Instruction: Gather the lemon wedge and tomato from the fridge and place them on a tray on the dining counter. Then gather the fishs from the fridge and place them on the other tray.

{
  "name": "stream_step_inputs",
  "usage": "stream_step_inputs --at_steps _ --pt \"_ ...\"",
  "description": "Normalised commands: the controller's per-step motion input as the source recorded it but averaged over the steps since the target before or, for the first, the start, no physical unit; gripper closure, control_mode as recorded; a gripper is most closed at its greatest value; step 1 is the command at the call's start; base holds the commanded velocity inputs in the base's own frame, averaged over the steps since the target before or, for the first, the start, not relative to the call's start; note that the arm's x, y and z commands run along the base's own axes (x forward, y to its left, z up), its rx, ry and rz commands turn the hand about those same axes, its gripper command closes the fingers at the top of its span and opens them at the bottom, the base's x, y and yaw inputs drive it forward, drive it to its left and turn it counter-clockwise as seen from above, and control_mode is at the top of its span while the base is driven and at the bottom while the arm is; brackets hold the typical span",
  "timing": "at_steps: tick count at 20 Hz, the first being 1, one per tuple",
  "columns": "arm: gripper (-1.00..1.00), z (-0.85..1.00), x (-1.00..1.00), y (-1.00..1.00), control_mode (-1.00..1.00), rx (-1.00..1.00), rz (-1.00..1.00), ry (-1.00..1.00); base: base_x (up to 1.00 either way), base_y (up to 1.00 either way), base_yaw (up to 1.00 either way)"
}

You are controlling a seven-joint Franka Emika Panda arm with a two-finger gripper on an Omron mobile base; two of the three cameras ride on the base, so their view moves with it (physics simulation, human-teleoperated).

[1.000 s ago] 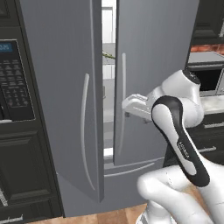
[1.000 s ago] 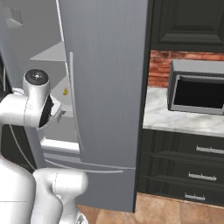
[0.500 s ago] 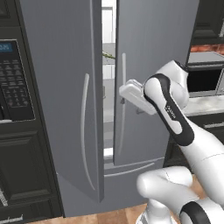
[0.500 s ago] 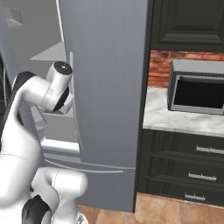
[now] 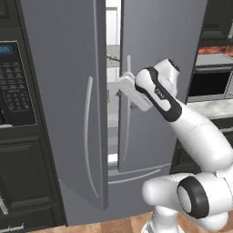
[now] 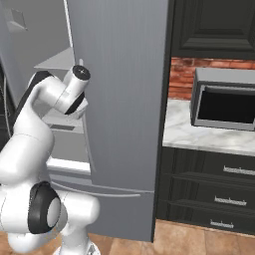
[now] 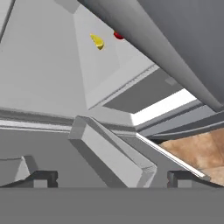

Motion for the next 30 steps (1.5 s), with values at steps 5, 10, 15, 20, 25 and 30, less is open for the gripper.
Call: stream_step_inputs --at_steps 5,10,15,20,25,30 --pt "-1.00 0.00 0.54 0.62 -1.00 0.07 -0.17 0.00 0.00 0.00 0.00" --pt "-1.00 0.00 0.33 0.54 -1.00 0.08 -0.11 0.01 0.00 0.00 0.00" --pt "-1.00 0.01 -0.01 0.23 -1.00 0.11 -0.04 0.04 0.00 0.00 0.00" --pt "-1.00 0.07 -0.30 0.22 -1.00 0.14 0.00 0.05 0.00 0.00 0.00" --pt "-1.00 0.10 -0.47 0.36 -1.00 0.13 0.00 0.06 0.00 0.00 0.00" --pt "-1.00 0.04 -0.58 0.50 -1.00 0.11 0.00 0.07 0.00 0.00 0.00"
